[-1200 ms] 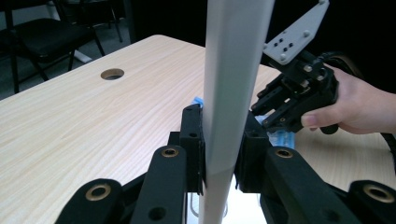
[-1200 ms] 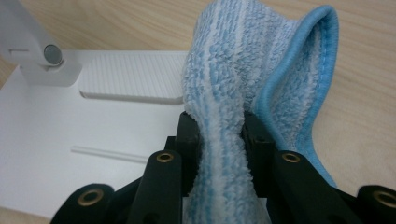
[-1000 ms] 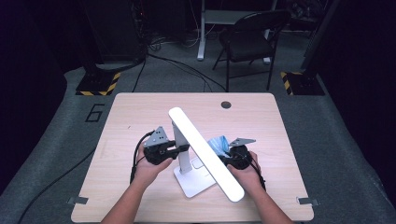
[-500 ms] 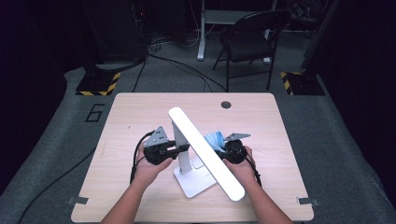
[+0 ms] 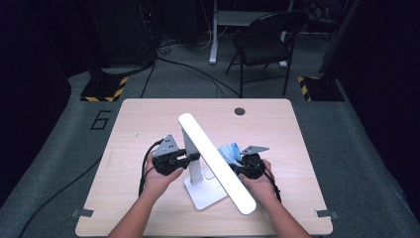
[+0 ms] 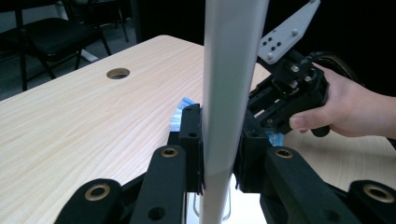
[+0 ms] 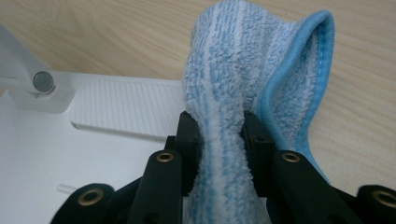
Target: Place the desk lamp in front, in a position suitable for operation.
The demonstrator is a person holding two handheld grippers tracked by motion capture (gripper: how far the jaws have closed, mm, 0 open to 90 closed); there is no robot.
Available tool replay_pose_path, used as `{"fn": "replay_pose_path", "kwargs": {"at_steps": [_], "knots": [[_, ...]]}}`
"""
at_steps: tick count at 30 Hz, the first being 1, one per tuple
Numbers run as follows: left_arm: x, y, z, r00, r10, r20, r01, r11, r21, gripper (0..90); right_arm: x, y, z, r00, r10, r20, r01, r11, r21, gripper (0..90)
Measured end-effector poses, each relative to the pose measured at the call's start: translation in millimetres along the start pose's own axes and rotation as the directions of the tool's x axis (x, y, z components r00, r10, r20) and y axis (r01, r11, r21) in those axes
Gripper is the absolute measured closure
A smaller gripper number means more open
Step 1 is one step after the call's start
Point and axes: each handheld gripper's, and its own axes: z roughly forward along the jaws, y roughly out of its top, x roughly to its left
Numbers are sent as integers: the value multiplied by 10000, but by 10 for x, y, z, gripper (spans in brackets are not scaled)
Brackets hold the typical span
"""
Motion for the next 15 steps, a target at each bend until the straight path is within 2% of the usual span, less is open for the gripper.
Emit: {"fn": "replay_pose_path", "kwargs": {"at_steps": [6,13,15], "knots": [[-1,0,0,10000,-13,-35,13,10000,-6,762,32,-142,-151,9997,209,-138,-210,9998,-71,725],[1,-2,2,10000,1,-1,-1,10000,-42,762,61,-286,-358,9998,33,-196,-36,9999,-148,724],[5,-3,9,10000,-16,8,16,9999,-102,762,79,-312,-398,10000,-32,-82,30,9997,-238,723]]}}
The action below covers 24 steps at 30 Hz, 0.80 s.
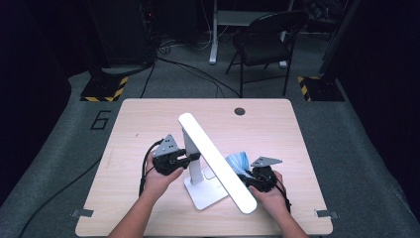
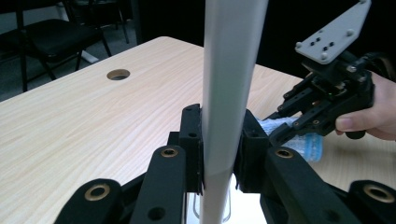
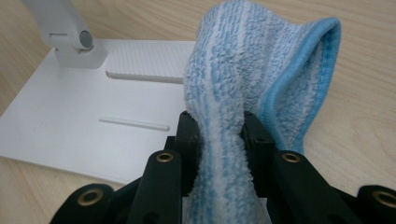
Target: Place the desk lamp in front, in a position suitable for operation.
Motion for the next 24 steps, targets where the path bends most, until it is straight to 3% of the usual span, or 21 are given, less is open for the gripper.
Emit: {"fn": "replay_pose_path", "kwargs": {"at_steps": [11,20,24], "knots": [[-33,51,117,9997,-124,-196,125,9999,60,762,108,-3,-181,9991,-150,385,171,9984,-544,720],[-48,118,264,9974,-272,-669,279,9996,99,761,159,-54,-329,9975,74,704,-23,9974,-726,719],[-72,120,280,9987,-214,-468,218,9997,99,760,236,-104,-350,9980,-86,619,122,9983,-573,718]]}}
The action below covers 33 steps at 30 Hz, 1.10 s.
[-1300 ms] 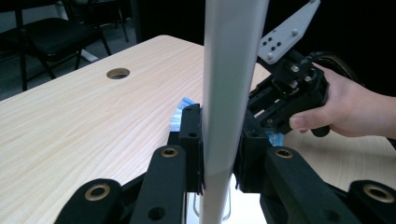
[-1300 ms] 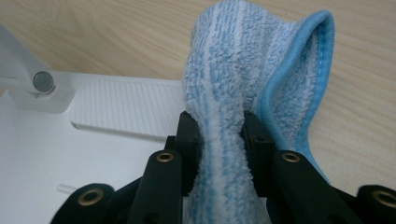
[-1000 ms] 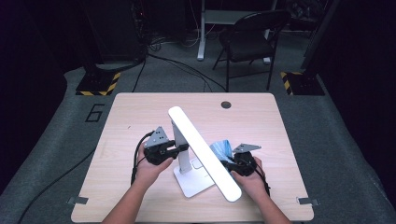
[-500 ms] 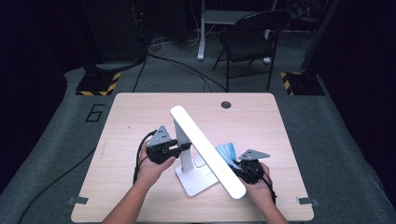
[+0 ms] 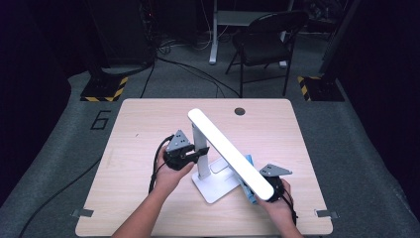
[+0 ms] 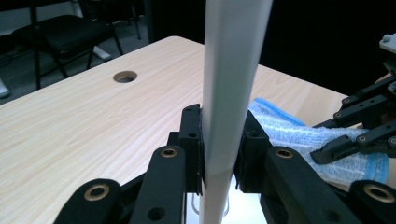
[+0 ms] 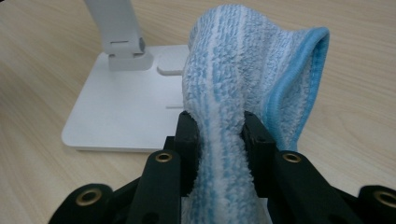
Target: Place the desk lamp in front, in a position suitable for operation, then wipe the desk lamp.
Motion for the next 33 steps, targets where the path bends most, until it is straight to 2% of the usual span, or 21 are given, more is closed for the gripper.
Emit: {"fn": "replay_pose_path", "kwargs": {"at_steps": [3,5,6,9,13,19,20,22,24,26,28,30,31,32,33], "knots": [[11,2,-9,9998,-39,177,38,10000,69,756,45,-11,58,9997,-238,20,237,9994,245,717],[17,-3,-17,9990,-33,456,31,10000,55,753,62,-23,113,9997,-197,122,193,9991,385,717],[20,-5,-25,9986,-4,530,0,10000,77,750,47,-32,148,9993,-359,100,355,9987,371,717],[28,-9,-45,9977,94,666,-102,9999,112,747,55,-47,214,9999,-108,119,102,9988,480,718],[38,-22,-75,9956,53,937,-65,9999,130,729,45,-28,258,9994,-261,232,250,9987,439,718],[35,-44,-130,9908,184,1342,-210,9996,173,695,33,-1,287,9998,107,173,-117,9983,565,717],[36,-50,-138,9895,224,1425,-245,9996,130,685,28,7,301,9994,261,222,-272,9983,520,717],[31,-58,-160,9867,126,1620,-161,9997,202,674,4,22,323,9996,219,171,-227,9984,521,717],[22,-66,-175,9865,144,1629,-180,9996,201,662,-3,43,360,9996,217,189,-225,9989,418,717],[6,-77,-189,9856,133,1685,-165,9997,173,654,19,56,383,9985,433,326,-444,9985,334,717],[6,-83,-211,9850,236,1707,-276,9994,211,642,8,75,391,9992,339,225,-350,9980,518,717],[15,-85,-226,9821,315,1857,-366,9990,240,624,1,92,433,9990,364,252,-372,9988,320,717],[12,-90,-230,9809,306,1921,-350,9992,196,614,-13,111,436,9996,221,200,-232,9982,548,717],[8,-92,-235,9800,336,1962,-381,9991,190,607,-13,124,466,9993,255,262,-264,9990,369,717],[3,-96,-237,9793,374,1990,-419,9990,185,601,-12,144,480,9992,305,256,-317,9984,467,717]]}}
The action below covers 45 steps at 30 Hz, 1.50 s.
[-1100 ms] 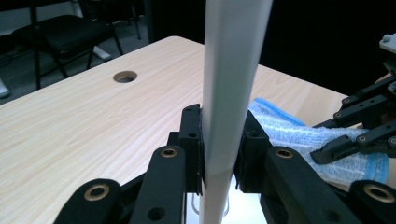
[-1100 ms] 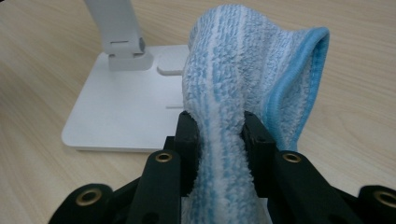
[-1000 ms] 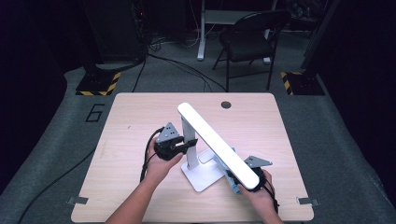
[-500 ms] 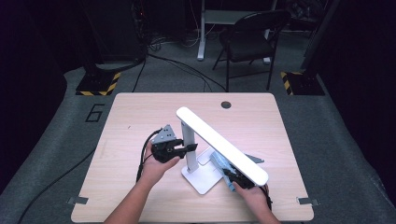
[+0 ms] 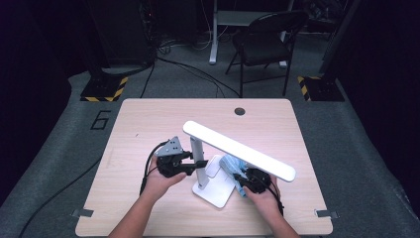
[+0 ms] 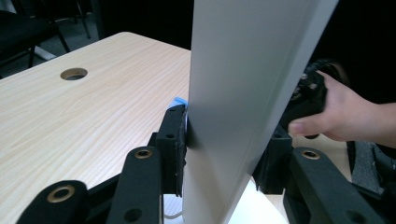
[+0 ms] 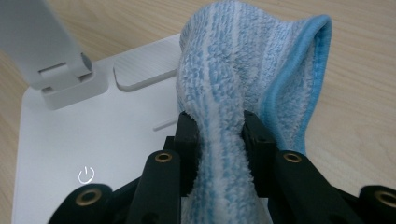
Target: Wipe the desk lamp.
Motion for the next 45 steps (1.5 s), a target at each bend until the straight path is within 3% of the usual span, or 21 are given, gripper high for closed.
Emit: {"fn": "replay_pose_path", "kwargs": {"at_steps": [9,13,18,24,33,38,40,45], "knots": [[-35,-6,-13,9989,-124,449,121,9999,59,529,-65,123,144,9998,-210,-61,210,9997,-137,717],[-72,-4,-17,9989,15,464,-20,9999,112,478,-64,182,193,9994,-295,-153,297,9995,124,716],[-84,1,6,9976,-18,688,17,10000,23,470,-64,270,288,9976,-649,-257,653,9977,153,716],[-67,3,11,9929,-25,1189,14,10000,94,467,-60,334,368,9976,-636,-292,640,9979,139,716],[-107,12,46,9878,166,1549,-198,9996,190,488,-39,415,459,9969,-700,-365,706,9974,161,715],[-155,22,61,9894,526,1352,-554,9983,166,501,-34,441,484,9968,-681,-413,689,9975,168,712],[-173,18,70,9922,673,1049,-684,9976,63,509,-53,443,481,9969,-663,-419,669,9977,119,708],[-213,26,78,9943,877,603,-884,9960,94,519,-144,453,445,9997,-183,-164,184,9998,100,703]]}}
